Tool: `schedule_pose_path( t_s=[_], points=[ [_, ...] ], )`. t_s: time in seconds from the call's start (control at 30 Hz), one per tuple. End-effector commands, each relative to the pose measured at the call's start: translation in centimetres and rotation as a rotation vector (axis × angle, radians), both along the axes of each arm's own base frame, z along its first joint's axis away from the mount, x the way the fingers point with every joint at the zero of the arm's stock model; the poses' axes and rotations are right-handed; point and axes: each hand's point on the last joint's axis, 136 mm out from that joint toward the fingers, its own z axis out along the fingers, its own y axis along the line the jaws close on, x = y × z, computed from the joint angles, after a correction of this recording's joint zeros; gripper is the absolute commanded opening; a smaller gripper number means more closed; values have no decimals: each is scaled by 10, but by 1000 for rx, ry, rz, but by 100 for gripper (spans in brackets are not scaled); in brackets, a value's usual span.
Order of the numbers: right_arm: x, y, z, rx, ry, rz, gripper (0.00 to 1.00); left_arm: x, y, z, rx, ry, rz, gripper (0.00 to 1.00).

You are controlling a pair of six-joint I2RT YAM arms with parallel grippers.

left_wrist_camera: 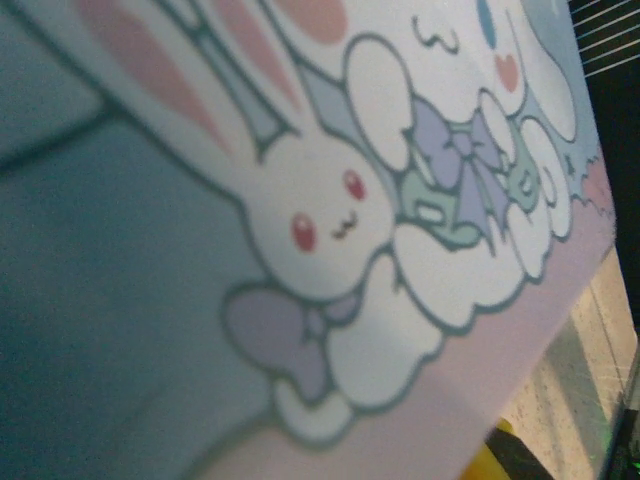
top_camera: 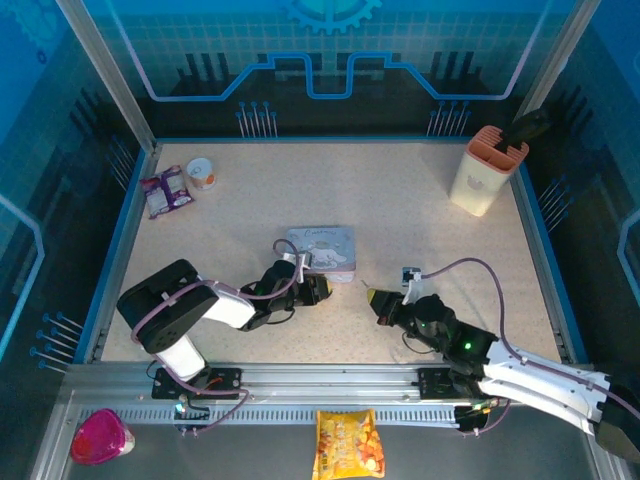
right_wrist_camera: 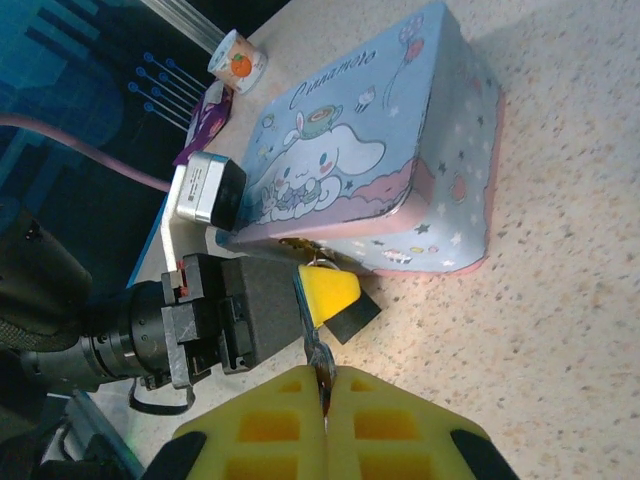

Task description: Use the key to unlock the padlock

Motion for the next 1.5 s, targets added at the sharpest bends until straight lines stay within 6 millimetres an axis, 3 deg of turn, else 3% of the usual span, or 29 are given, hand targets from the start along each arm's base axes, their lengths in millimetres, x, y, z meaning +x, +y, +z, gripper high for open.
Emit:
schedule_pose_path(
  t_s=[0.0, 0.1, 0.33, 1.1, 1.47],
  points=[
    [-2, 15, 6, 134, 55, 13, 0, -3, -17, 30, -100, 3, -43, 5],
    [-5, 24, -5, 114, 136, 34, 0, -3, -23, 48, -172, 3, -48, 4],
    [-7, 38, -8, 172, 190, 59, 0, -4, -34, 77, -243, -3, -83, 2],
    [-16, 44, -31, 280, 315, 10, 0, -8, -36, 98, -342, 16, -84, 0],
    [-9, 37, -27, 313, 310, -16, 0, -10, -36, 103, -393, 40, -77, 0]
  ],
)
